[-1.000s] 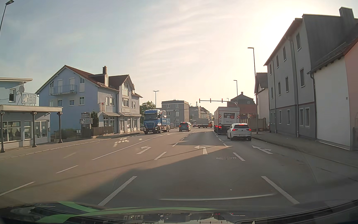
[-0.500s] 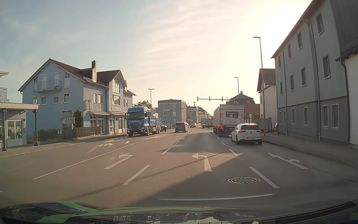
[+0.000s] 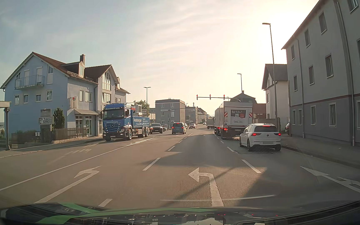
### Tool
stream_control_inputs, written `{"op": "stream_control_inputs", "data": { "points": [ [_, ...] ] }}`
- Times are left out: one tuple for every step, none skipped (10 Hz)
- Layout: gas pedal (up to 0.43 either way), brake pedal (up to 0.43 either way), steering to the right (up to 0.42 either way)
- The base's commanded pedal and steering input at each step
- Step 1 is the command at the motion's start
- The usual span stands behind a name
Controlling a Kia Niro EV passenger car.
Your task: Follow the waypoints while adhering to traffic rules and regulations
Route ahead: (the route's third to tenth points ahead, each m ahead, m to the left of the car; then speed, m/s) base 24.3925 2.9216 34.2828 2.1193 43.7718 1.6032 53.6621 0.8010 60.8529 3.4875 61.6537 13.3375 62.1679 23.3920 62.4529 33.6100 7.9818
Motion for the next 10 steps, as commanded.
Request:
{"op": "stream_control_inputs", "data": {
  "points": [
    [0.000,0.134,0.001],
    [0.000,0.134,0.000],
    [0.000,0.140,0.000],
    [0.000,0.140,0.001],
    [0.000,0.140,0.001],
    [0.000,0.152,0.001],
    [0.000,0.152,0.001],
    [0.000,0.146,0.001],
    [0.000,0.146,0.001],
    [0.000,0.146,0.001]
  ]
}}
